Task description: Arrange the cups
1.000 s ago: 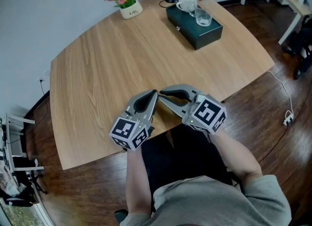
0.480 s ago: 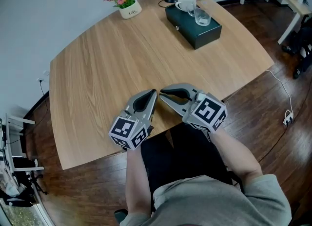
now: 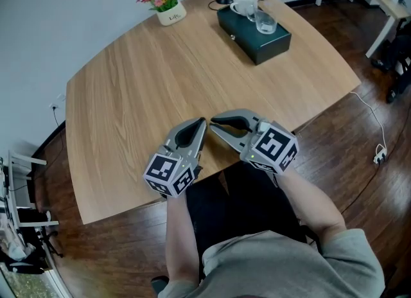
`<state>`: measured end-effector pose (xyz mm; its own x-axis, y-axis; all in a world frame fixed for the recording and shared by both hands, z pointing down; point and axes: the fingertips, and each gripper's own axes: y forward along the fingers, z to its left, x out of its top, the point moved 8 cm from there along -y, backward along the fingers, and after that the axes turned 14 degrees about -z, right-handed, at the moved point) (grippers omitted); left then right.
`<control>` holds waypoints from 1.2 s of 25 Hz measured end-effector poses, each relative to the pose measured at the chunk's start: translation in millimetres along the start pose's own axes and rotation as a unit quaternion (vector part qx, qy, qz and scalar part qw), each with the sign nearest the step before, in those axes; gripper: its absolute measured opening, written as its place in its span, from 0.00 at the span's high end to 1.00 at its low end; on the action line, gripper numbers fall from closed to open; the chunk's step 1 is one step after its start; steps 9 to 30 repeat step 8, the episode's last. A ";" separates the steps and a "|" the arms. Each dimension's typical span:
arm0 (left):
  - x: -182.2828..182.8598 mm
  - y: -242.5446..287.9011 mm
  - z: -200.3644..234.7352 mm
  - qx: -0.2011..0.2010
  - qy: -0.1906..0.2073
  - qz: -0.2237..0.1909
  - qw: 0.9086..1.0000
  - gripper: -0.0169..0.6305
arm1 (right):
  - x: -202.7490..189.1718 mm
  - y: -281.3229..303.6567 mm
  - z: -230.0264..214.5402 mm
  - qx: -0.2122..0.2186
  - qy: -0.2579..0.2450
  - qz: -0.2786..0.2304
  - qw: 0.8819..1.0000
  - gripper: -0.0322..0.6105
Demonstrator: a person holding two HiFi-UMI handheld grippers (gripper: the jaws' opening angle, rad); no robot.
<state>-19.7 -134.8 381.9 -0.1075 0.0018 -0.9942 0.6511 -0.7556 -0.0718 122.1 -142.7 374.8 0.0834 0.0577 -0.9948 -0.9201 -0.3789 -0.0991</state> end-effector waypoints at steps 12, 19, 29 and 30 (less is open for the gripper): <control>0.6 -1.3 -0.3 0.002 0.000 0.000 1.000 0.96 | -0.7 -0.2 0.3 -0.004 0.007 0.004 1.000 0.90; 0.6 -1.3 -0.3 0.002 0.000 0.000 1.000 0.96 | -0.7 -0.2 0.3 -0.004 0.007 0.004 1.000 0.90; 0.6 -1.3 -0.3 0.002 0.000 0.000 1.000 0.96 | -0.7 -0.2 0.3 -0.004 0.007 0.004 1.000 0.90; 0.6 -1.3 -0.3 0.002 0.000 0.000 1.000 0.96 | -0.7 -0.2 0.3 -0.004 0.007 0.004 1.000 0.90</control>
